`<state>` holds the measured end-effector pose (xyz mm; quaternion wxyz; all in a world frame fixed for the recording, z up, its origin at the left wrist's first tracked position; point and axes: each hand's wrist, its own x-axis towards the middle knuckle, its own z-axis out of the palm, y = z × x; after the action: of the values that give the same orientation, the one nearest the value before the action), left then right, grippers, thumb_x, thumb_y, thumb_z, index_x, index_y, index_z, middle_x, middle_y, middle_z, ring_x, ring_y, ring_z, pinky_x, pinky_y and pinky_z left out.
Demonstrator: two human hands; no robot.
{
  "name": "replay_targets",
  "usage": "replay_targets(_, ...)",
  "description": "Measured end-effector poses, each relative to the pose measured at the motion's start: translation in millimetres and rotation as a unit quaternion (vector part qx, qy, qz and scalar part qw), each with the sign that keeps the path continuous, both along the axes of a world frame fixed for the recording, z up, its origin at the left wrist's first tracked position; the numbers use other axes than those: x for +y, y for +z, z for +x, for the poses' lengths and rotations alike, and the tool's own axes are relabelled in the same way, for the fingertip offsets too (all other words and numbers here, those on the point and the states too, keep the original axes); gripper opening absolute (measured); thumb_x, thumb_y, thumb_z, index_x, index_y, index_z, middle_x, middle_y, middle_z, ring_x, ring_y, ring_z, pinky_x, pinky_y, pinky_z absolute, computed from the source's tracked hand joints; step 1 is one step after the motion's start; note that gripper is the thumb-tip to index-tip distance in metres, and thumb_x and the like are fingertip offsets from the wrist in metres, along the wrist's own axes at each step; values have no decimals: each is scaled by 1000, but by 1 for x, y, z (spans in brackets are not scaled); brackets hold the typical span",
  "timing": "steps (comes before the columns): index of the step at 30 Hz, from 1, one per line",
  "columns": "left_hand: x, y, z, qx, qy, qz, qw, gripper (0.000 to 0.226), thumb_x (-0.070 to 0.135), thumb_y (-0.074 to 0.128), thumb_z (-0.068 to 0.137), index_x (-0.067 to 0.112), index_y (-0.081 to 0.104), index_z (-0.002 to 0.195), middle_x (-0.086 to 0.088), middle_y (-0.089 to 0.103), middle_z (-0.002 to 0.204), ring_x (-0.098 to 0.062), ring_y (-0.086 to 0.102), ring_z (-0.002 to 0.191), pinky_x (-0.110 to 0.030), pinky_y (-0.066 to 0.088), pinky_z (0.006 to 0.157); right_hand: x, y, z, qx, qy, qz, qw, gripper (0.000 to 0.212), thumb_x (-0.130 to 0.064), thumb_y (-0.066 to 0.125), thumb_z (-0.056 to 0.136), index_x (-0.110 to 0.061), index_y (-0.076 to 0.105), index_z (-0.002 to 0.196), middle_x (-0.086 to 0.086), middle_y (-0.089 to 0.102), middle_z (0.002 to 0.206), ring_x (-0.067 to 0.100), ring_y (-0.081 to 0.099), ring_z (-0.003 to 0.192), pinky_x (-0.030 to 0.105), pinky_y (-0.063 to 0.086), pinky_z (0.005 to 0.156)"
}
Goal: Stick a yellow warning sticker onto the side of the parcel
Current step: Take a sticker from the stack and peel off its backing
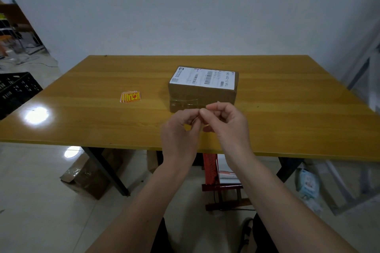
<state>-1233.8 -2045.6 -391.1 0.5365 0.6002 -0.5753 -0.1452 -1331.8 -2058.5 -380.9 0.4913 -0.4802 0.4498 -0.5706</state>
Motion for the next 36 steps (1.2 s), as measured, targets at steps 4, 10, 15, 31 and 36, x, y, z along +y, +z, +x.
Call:
replay_targets(4, 2, 1, 0, 17, -7, -5, 1000, 14, 20, 67, 82, 34, 70, 86, 20, 65, 74, 0, 61, 76, -7, 46, 67, 0, 1, -1, -17, -1, 4, 1000, 9, -7, 71, 80, -5, 69, 88, 5, 67, 72, 9, 63, 61, 19, 55, 59)
replay_targets(10, 3, 4, 0, 68, -30, 14, 997, 13, 19, 69, 81, 29, 73, 88, 21, 67, 75, 4, 62, 74, -4, 45, 67, -1, 2, -3, -24, -12, 4, 1000, 8, -4, 71, 79, -7, 74, 86, 0, 68, 60, 10, 61, 54, 22, 55, 58)
replay_targets(15, 1, 3, 0, 77, -29, 22, 996, 15, 16, 69, 82, 27, 73, 91, 18, 70, 78, 2, 63, 73, -6, 48, 68, 0, 3, -3, -25, 7, 1, 1000, 13, -1, 65, 83, -9, 74, 89, 6, 68, 66, 10, 62, 58, 22, 56, 62)
replay_targets(31, 5, 8, -1, 69, -43, 0, 997, 34, 15, 69, 80, 47, 62, 73, 27, 63, 64, 5, 62, 71, -7, 48, 68, 3, 8, -2, -4, -1, -16, 1000, 14, -1, 71, 77, -5, 73, 90, 7, 68, 71, -4, 63, 57, 7, 49, 57)
replay_targets(36, 6, 8, -2, 77, -49, 4, 996, 33, 16, 70, 81, 47, 63, 72, 24, 65, 67, 4, 62, 72, -6, 47, 68, 3, 7, -4, 0, -4, -17, 1000, 15, -3, 73, 76, -15, 74, 83, 4, 69, 66, 7, 62, 57, 16, 54, 61)
